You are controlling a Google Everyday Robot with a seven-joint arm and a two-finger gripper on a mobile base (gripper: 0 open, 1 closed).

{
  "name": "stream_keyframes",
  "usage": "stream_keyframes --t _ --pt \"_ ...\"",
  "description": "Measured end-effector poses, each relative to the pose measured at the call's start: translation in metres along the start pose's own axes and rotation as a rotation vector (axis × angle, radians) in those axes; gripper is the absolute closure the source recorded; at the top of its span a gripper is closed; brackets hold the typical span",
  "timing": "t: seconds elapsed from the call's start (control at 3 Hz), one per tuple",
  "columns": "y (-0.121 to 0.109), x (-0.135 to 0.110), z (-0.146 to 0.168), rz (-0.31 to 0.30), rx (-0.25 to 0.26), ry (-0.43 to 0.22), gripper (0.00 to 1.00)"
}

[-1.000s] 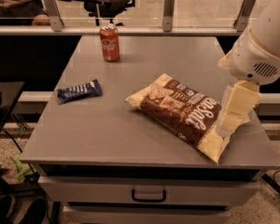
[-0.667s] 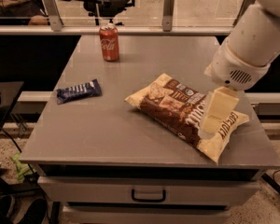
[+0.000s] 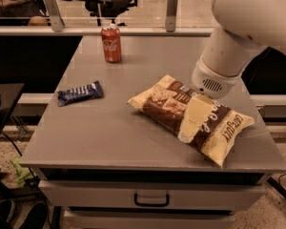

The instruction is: Pick brown chip bag

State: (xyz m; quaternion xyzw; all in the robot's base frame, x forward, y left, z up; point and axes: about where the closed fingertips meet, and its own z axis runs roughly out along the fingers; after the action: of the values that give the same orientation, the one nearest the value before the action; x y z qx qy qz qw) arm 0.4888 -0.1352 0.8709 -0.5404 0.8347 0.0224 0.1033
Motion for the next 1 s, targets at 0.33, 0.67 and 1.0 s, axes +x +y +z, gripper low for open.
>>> stream_keyframes --t 0.33,0.67,1.0 --pt "-0.003 -0.004 0.013 0.026 0.007 0.018 0.0" --pt "-0.008 -0.006 0.023 0.041 0.003 0.032 0.19" --pt "-0.011 -0.007 0.023 0.039 0.005 0.035 0.5"
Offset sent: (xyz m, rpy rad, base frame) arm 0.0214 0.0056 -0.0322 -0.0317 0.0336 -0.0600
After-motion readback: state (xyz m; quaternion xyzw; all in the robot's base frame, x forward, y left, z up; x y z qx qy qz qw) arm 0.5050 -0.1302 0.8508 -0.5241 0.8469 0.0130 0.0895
